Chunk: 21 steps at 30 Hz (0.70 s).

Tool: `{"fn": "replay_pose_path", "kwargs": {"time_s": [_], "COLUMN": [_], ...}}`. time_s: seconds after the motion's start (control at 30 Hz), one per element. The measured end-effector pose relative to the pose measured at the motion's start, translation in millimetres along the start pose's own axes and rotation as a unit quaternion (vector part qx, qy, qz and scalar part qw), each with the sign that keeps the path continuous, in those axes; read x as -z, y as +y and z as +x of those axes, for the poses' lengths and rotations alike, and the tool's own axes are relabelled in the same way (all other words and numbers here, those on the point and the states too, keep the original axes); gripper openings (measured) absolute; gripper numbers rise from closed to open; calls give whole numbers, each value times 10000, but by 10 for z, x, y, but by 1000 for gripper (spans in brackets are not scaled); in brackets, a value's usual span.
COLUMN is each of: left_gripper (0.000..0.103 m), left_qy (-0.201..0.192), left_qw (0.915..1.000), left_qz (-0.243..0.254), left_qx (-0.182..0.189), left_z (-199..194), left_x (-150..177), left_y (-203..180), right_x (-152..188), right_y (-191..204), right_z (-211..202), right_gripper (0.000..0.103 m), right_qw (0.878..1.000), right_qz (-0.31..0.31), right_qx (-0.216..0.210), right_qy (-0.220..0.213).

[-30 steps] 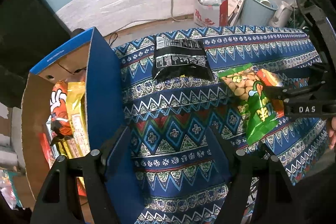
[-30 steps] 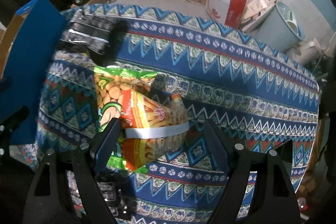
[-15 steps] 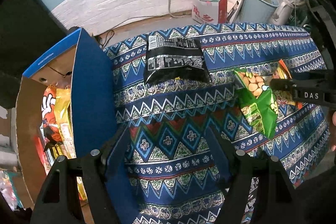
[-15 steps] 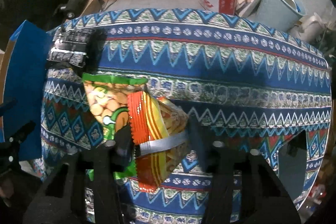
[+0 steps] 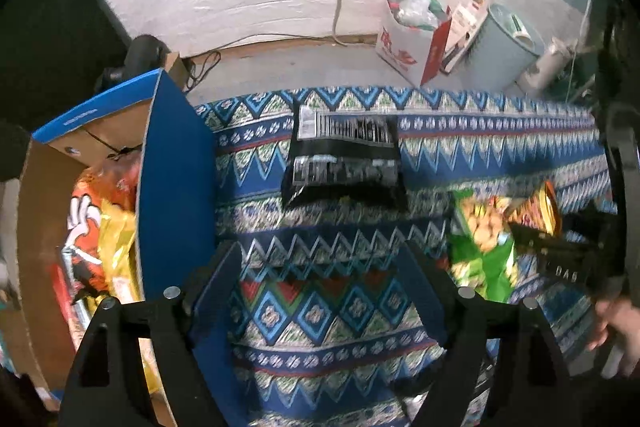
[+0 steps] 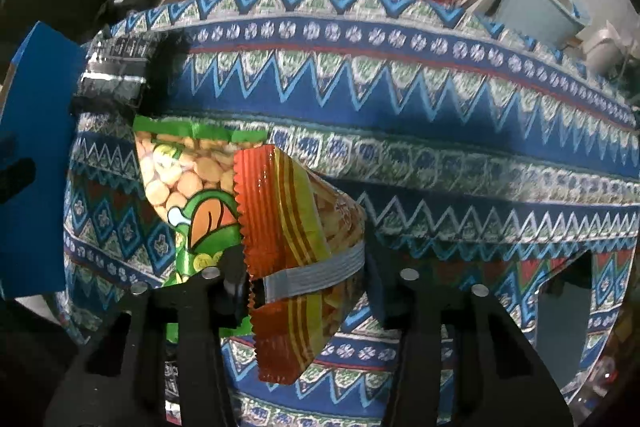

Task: Organize snacks
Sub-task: 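Grasp the black snack bag with left tool while right tool grasps the orange-striped peanut bag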

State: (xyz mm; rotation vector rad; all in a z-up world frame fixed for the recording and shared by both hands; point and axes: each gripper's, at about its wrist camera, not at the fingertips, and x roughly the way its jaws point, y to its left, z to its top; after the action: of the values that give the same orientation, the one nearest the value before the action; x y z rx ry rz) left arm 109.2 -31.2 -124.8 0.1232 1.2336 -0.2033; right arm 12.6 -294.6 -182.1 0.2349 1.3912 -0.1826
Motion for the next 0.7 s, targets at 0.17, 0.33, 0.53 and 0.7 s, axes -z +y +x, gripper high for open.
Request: {"fn": "replay_pose_path", "kwargs": {"time_s": [0.17,0.33,0.53,0.7], "left_gripper": [88,88,88,89], "left_qy": [119,282,392,483], "left_qw": [9992,9980,9984,9987], "left_qz": [-264,-435,-356,-154], "left_qx": [281,361,186,-7], "left_z": [165,354,528,666], "left_x": [-217,-386,-525,-599], "left_y": [2,-49,-203,-345], "right_x": [-93,-131,-151,-157], "right_y": [-98,-189,-274,-319], "right_z": [-91,-143,-151,-173], "right_gripper": [41,41,41,41], "right_qw": [9998,9994,9989,9984], "right_qz": [127,170,247,273], "right_qx": [-52,-153,-276,-375], "right_qy": [-170,-259,-295,-323]}}
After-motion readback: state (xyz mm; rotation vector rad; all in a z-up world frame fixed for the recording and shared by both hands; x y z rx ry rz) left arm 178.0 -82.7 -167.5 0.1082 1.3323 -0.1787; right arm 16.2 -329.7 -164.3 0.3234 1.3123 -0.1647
